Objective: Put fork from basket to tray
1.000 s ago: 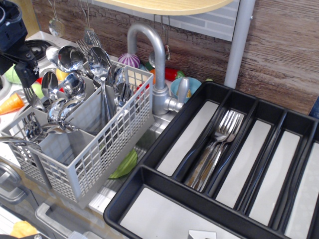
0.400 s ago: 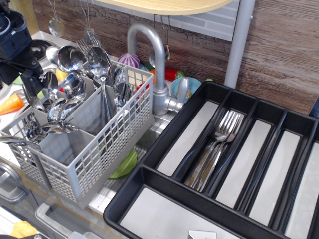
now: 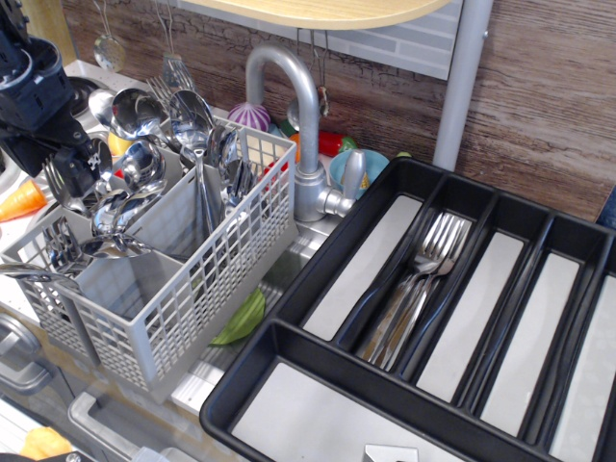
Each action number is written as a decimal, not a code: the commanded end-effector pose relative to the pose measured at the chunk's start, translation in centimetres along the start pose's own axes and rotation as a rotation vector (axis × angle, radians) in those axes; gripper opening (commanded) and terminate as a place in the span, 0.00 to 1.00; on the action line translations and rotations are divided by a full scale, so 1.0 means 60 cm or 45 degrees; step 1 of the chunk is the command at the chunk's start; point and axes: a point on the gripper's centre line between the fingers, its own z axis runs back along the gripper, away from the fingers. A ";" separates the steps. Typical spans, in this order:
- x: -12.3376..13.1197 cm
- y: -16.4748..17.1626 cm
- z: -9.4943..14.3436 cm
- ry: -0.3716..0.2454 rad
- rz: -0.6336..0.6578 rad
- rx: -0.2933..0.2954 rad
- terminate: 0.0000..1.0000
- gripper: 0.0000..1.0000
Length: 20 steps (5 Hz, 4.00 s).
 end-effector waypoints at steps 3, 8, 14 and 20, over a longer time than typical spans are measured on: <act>0.017 0.008 0.018 -0.005 0.031 0.056 0.00 0.00; 0.027 -0.020 0.225 0.044 0.086 0.498 0.00 0.00; 0.089 -0.151 0.308 0.018 0.118 0.315 0.00 0.00; 0.120 -0.392 0.121 0.192 0.001 0.170 0.00 0.00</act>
